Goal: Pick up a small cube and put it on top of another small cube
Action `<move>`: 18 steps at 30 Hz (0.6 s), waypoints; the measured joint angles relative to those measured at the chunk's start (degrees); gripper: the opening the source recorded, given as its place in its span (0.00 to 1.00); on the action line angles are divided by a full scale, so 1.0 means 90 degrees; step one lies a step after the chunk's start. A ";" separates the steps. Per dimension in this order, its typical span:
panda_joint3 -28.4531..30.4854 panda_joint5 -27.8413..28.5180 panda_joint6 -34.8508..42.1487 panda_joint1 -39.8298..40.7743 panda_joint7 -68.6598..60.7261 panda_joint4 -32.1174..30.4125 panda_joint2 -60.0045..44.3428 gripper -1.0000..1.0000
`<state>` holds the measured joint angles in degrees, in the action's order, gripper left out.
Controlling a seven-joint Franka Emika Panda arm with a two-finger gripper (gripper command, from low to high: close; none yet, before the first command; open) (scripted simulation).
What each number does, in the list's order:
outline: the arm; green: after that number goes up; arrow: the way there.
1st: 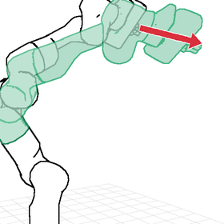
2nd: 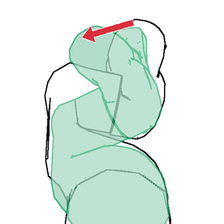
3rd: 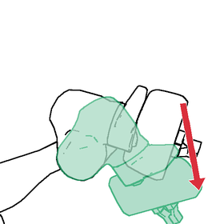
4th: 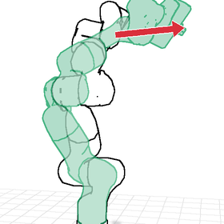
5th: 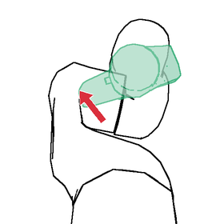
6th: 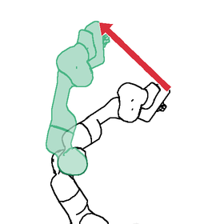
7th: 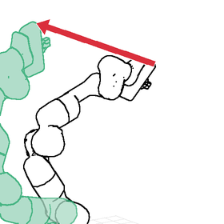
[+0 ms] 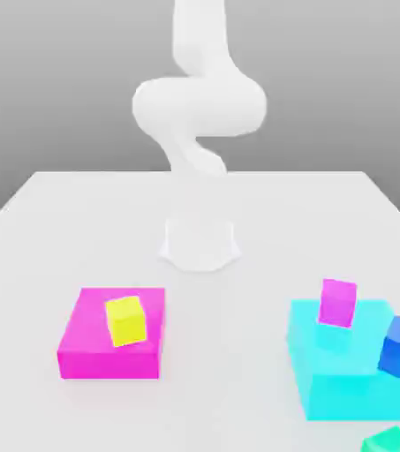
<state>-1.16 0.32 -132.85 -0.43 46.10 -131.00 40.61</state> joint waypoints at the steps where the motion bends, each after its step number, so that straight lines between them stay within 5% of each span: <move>1: -0.0059 0.0015 -0.0051 -0.0018 0.0012 0.0037 -0.0250 0.50; 18: -0.0966 0.0563 -0.0856 -0.0447 0.0432 0.0623 -0.4193 0.50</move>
<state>-9.86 5.39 -140.55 -4.46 49.98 -125.39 2.87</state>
